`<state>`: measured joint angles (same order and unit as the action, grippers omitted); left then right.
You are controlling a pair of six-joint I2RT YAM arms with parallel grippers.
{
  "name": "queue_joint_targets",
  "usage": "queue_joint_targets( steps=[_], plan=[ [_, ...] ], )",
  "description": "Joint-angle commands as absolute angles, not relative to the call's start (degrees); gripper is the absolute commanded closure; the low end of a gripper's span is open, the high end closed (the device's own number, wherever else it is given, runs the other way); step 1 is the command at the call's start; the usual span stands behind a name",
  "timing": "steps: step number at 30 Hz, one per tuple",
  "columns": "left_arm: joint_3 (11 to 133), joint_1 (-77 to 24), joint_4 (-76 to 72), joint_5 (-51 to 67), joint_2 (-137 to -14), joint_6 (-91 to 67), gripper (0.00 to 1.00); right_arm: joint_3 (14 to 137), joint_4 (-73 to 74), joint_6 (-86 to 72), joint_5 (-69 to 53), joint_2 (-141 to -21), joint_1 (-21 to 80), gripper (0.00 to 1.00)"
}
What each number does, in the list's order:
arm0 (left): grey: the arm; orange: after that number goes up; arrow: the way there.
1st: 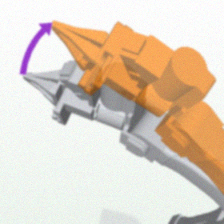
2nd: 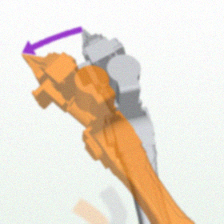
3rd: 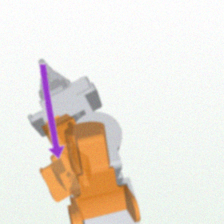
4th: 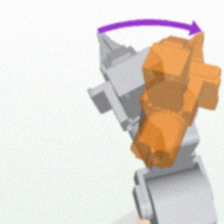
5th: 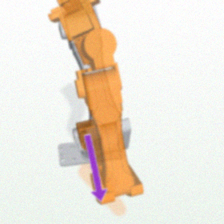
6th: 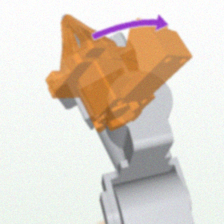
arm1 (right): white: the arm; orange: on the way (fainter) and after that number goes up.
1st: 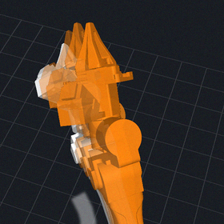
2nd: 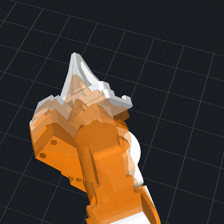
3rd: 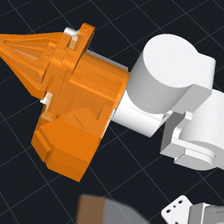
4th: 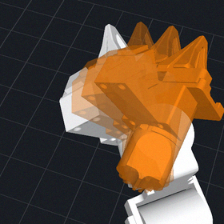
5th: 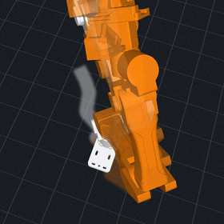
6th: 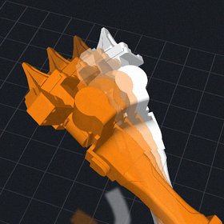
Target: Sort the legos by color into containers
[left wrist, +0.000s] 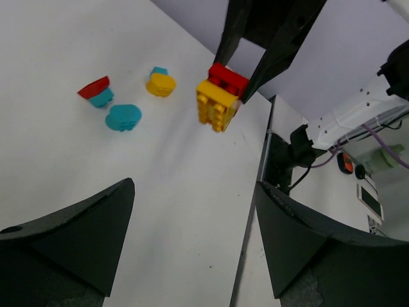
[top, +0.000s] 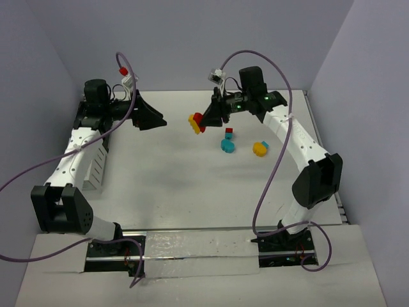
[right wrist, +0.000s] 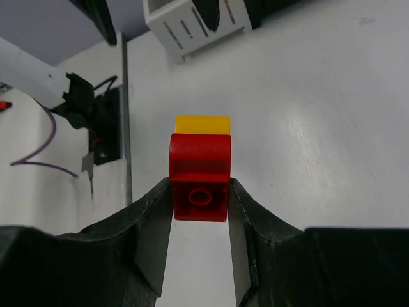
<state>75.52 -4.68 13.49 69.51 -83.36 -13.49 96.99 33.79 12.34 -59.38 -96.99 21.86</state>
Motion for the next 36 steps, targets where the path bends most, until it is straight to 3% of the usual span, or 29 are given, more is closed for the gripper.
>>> queue_joint_targets(
  steps=[1,20,29,36],
  plan=[
    [75.2,-7.3,6.8,73.2,-80.6,-17.4,0.14,95.5,13.1,-6.5,-64.4,-94.9,24.1,1.0],
    [73.4,-11.7,-1.3,73.6,-81.3,-22.7,0.18,94.0,5.5,-14.2,-68.0,-95.0,28.5,1.0],
    [70.8,-11.7,-12.6,75.9,-81.2,-32.7,0.25,95.1,7.4,-13.2,-68.7,-96.1,28.8,1.0],
    [69.8,-11.7,-16.6,76.2,-80.9,-36.2,0.4,94.9,7.1,-13.4,-69.1,-96.1,29.2,1.0]
  ],
)
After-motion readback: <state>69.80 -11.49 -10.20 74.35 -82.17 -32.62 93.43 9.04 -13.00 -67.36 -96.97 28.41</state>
